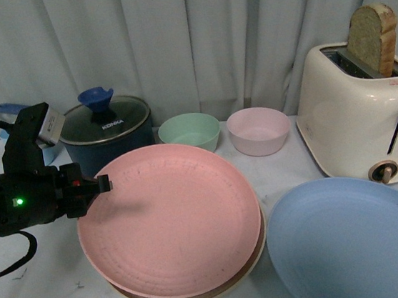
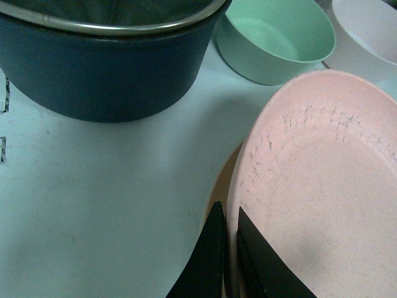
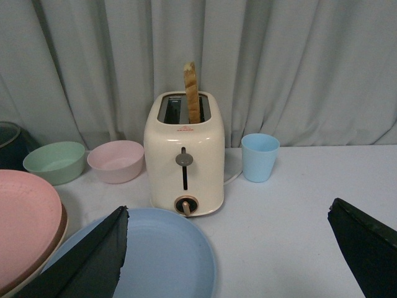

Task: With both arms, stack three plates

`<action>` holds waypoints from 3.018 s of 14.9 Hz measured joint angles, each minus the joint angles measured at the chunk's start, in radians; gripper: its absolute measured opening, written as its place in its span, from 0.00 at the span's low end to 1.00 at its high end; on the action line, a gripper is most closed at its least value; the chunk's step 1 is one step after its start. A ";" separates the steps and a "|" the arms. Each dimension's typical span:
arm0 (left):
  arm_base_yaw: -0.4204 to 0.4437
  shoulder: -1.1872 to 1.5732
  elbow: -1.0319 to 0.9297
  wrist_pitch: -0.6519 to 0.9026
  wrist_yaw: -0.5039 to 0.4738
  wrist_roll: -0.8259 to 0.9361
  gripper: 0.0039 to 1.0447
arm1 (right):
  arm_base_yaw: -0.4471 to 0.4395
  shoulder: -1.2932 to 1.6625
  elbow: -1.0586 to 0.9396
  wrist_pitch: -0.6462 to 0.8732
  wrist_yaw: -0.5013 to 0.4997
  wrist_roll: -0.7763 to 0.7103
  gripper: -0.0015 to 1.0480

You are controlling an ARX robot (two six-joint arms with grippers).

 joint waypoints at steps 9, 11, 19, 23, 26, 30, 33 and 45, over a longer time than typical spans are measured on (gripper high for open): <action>0.028 -0.068 -0.023 0.035 0.066 -0.063 0.73 | 0.000 0.000 0.000 0.000 0.000 0.000 0.94; 0.069 -0.195 -0.069 0.065 0.074 -0.063 0.95 | 0.000 0.000 0.000 0.000 0.000 0.000 0.94; 0.077 -0.648 -0.558 0.447 -0.287 0.094 0.22 | 0.000 0.000 0.000 0.000 0.000 0.000 0.94; 0.075 -0.853 -0.660 0.349 -0.287 0.097 0.01 | 0.000 0.000 0.000 0.000 0.000 0.000 0.94; 0.075 -1.028 -0.717 0.229 -0.287 0.097 0.01 | 0.000 0.000 0.000 0.000 0.000 0.000 0.94; 0.075 -1.241 -0.754 0.060 -0.287 0.097 0.01 | 0.000 0.000 0.000 0.000 0.000 0.000 0.94; 0.075 -1.384 -0.766 -0.067 -0.287 0.097 0.01 | 0.000 0.000 0.000 0.000 0.000 0.000 0.94; 0.075 -1.738 -0.766 -0.403 -0.287 0.097 0.01 | 0.000 0.000 0.000 0.000 0.000 0.000 0.94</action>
